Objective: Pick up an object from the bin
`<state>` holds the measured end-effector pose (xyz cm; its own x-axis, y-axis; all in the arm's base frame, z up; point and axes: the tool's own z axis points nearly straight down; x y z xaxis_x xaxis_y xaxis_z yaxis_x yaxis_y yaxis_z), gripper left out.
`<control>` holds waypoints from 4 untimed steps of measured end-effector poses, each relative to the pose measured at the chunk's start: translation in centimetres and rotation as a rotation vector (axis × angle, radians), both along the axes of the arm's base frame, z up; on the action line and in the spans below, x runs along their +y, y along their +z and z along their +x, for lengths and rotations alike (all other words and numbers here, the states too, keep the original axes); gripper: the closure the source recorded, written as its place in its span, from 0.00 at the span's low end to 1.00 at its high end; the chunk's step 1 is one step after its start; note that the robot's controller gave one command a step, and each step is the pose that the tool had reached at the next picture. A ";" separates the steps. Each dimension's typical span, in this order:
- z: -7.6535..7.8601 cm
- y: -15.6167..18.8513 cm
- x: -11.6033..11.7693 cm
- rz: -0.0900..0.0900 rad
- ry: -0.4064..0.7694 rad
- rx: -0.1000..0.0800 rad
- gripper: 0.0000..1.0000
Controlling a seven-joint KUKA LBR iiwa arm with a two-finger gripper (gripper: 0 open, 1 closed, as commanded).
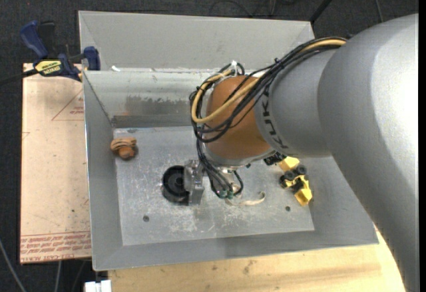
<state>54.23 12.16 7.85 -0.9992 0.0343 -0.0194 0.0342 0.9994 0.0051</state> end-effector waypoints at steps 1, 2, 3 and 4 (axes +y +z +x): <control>3.0 3.5 -0.1 -0.004 0.031 0.020 1.00; 0.2 5.5 -0.8 -0.004 0.030 0.019 1.00; 0.2 5.5 -0.8 -0.004 0.030 0.019 1.00; 0.8 7.2 2.4 -0.004 -0.043 0.019 1.00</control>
Offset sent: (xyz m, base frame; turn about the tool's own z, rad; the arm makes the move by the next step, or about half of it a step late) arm 0.0019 -0.0080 0.0550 -0.0295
